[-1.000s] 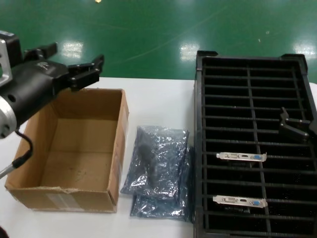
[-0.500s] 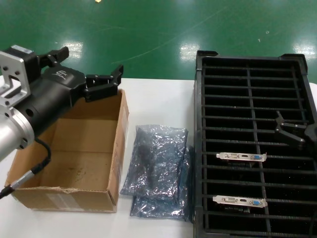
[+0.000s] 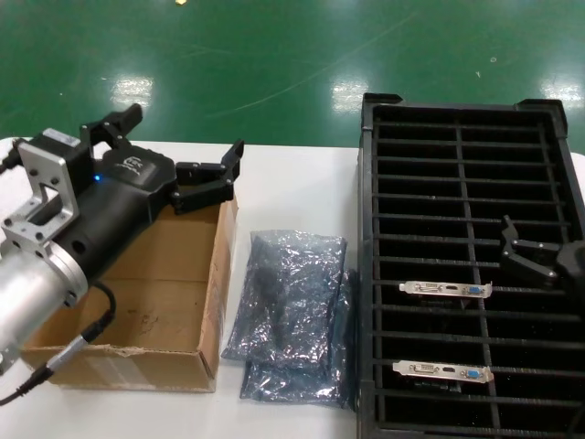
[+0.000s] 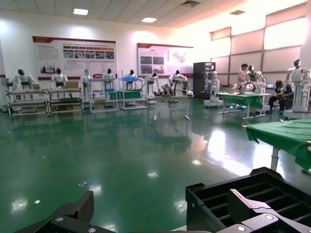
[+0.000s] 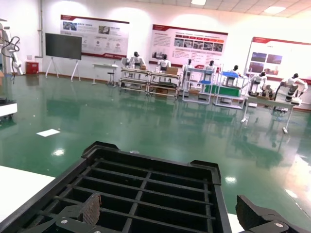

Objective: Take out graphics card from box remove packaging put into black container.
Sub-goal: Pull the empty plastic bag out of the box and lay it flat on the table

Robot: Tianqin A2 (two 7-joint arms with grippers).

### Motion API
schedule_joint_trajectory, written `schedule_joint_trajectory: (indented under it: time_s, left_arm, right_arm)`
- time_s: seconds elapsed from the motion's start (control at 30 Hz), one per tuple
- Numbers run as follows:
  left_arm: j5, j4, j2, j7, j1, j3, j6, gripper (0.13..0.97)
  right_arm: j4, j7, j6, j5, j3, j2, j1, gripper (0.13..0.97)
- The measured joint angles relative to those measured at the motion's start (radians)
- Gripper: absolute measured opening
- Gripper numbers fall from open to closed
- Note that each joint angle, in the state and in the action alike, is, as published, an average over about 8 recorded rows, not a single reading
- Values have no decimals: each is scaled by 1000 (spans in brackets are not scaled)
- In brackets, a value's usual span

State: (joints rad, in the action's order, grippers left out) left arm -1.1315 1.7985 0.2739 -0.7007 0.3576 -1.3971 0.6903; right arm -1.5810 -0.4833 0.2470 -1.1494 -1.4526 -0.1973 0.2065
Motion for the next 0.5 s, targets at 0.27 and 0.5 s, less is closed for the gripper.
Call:
schedule_joint_trajectory:
  time_s: [0.27,0.5]
  left_arm:
    - [-110,-33,4,115,-59,-33,-114,966]
    - [-206,-61,8,216,-110,-63,-212,966]
  right_arm:
    - [-3,79,-41,-107,-24,-17,-34,966]
    - [-6,148,-76,-200,-45,-32,-64,966]
